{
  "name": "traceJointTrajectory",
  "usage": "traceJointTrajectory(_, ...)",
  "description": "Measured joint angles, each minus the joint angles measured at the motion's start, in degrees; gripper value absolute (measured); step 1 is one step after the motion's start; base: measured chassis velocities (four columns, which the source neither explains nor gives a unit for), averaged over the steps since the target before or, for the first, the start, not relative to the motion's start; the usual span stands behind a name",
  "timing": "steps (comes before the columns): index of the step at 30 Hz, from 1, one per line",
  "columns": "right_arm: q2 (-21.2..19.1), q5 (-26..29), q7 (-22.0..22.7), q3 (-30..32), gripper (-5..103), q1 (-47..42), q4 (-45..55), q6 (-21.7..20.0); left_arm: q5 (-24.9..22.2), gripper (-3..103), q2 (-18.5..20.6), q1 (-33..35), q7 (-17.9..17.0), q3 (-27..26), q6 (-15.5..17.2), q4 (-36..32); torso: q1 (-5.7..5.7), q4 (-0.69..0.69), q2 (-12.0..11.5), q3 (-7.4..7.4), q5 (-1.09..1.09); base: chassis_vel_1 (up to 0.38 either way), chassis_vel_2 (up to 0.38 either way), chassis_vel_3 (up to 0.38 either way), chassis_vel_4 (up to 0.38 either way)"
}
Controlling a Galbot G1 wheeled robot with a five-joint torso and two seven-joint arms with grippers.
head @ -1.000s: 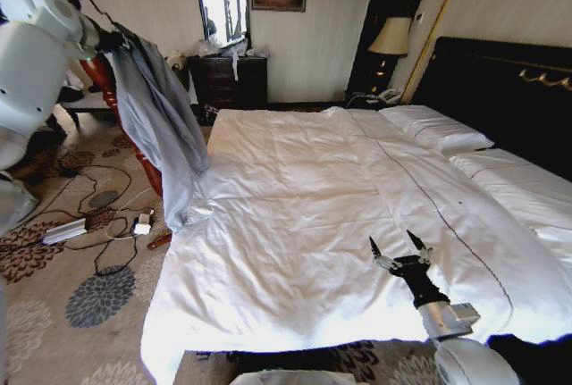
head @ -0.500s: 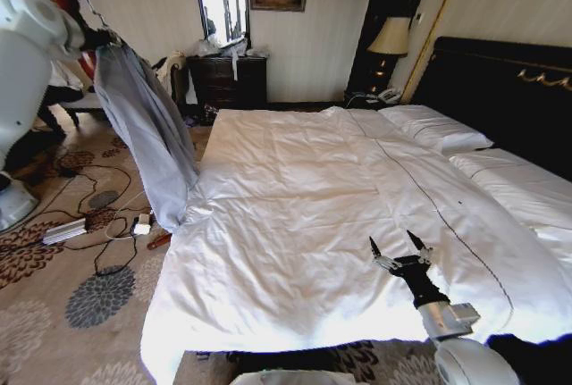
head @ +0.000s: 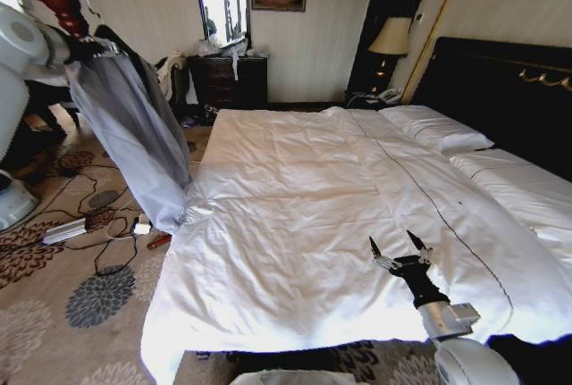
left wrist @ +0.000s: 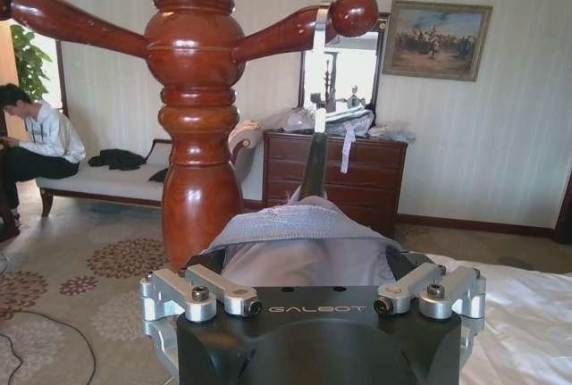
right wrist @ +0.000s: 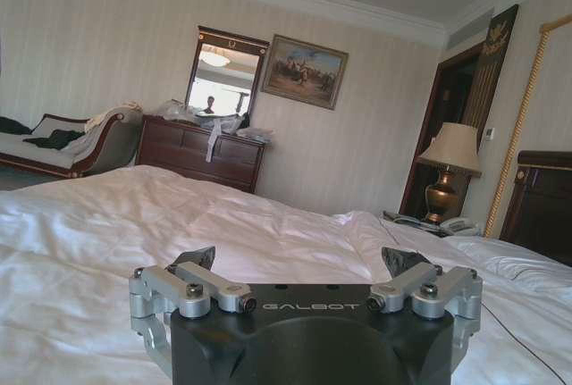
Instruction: Pick up the clothes from the bed and hang them on the clothes hanger.
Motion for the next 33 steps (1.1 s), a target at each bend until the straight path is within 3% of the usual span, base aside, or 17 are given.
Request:
traceJointTrajectory(4, 0.0, 0.0, 0.0, 0.0, 100, 0.0, 0.0, 0.0, -2.9, 100, 2.0, 0.4, -1.3, 0.7, 0.0, -2.4, 0.00, -0.02, 0.0, 0.00, 0.01, 0.000, 0.000, 0.000, 0.000)
traceJointTrajectory(10, 0.0, 0.0, 0.0, 0.0, 100, 0.0, 0.0, 0.0, -3.6, 100, 4.5, 2.7, -1.4, 0.1, 0.0, -5.4, 0.01, 0.00, 0.0, 0.00, -0.03, 0.000, 0.000, 0.000, 0.000)
traceJointTrajectory(13, 0.0, 0.0, 0.0, 0.0, 100, 0.0, 0.0, 0.0, -3.8, 100, 7.2, 6.2, -1.9, -2.7, 0.0, -9.2, 0.00, -0.01, 0.0, 0.00, 0.00, 0.000, 0.000, 0.000, 0.000)
traceJointTrajectory(21, 0.0, 0.0, 0.0, 0.0, 100, 0.0, 0.0, 0.0, -4.0, 100, 9.8, 9.8, -3.0, -8.4, 0.0, -12.4, 0.00, -0.01, 0.0, 0.00, 0.00, 0.000, 0.000, 0.000, 0.000)
traceJointTrajectory(26, 0.0, 0.0, 0.0, 0.0, 100, 0.0, 0.0, 0.0, -4.2, 100, 10.4, 8.9, -2.9, -8.9, 0.0, -12.7, 0.00, 0.00, 0.0, 0.00, -0.01, 0.000, 0.000, 0.000, 0.000)
traceJointTrajectory(33, 0.0, 0.0, 0.0, 0.0, 100, 0.0, 0.0, 0.0, -4.3, 100, 10.0, 2.8, -2.6, -4.5, 0.0, -12.4, 0.00, 0.01, 0.0, 0.00, 0.00, 0.000, 0.000, 0.000, 0.000)
